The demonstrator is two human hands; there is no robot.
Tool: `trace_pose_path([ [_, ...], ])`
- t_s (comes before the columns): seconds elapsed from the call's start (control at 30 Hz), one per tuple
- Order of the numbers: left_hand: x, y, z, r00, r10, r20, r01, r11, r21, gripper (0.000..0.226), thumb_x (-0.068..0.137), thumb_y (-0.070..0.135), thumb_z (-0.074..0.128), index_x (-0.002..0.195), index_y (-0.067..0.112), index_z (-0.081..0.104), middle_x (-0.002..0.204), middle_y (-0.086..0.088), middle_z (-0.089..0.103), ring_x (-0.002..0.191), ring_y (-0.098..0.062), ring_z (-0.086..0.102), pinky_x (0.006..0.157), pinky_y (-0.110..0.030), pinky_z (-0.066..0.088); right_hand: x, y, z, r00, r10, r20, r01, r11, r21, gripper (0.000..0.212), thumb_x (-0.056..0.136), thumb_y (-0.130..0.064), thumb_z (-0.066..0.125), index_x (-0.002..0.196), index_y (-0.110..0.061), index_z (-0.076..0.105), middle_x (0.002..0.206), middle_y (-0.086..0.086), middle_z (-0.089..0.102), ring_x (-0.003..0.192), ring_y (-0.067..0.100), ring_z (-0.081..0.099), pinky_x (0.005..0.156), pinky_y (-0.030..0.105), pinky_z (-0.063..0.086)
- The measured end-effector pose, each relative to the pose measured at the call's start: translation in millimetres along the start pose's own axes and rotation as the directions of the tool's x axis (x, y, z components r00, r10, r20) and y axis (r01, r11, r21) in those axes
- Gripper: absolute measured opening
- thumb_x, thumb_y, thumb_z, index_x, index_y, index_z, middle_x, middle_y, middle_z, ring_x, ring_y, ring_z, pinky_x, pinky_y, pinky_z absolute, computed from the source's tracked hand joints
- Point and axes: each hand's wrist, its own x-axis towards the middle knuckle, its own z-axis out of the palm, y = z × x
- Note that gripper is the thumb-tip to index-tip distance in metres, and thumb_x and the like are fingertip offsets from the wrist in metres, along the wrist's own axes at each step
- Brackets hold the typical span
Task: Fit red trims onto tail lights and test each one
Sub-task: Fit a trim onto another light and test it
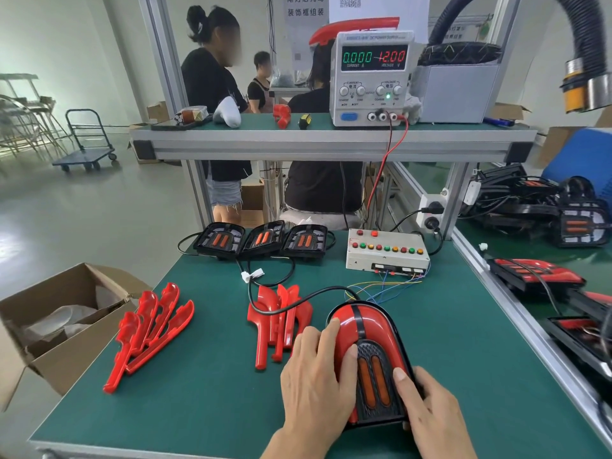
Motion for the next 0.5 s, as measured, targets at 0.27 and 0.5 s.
trace_pose_path([
  [0.27, 1, -6, 3, 0.975, -0.19, 0.113, 0.22, 0.897, -0.383, 0.03, 0.097, 0.039, 0.061, 0.126, 0.043, 0.055, 0.119, 0.015, 0.043, 0.111, -0.006, 0.052, 0.088, -0.033, 0.053, 0, 2, 0, 1.0, -0.004, 0.009, 0.004, 1.0, -0.028, 0.03, 0.092, -0.057, 0.054, 0.086, -0.031, 0.067, 0.058, -0.002, 0.068, 0.042, 0.006, 0.055, 0.048, 0.016, 0.045],
  [0.5, 15, -7, -4, 0.649, -0.32, 0.691, 0.761, 0.293, -0.579, 0.065, 0.075, 0.054, 0.077, 0.13, 0.029, 0.052, 0.11, -0.003, 0.076, 0.105, -0.02, 0.073, 0.104, -0.05, 0.05, -1, 6, 0, 1.0, 0.0, -0.027, 0.0, 1.0, 0.023, 0.019, 0.094, -0.043, 0.059, 0.083, -0.033, 0.07, 0.061, 0.004, 0.069, 0.053, 0.017, 0.062, 0.051, 0.019, 0.05],
])
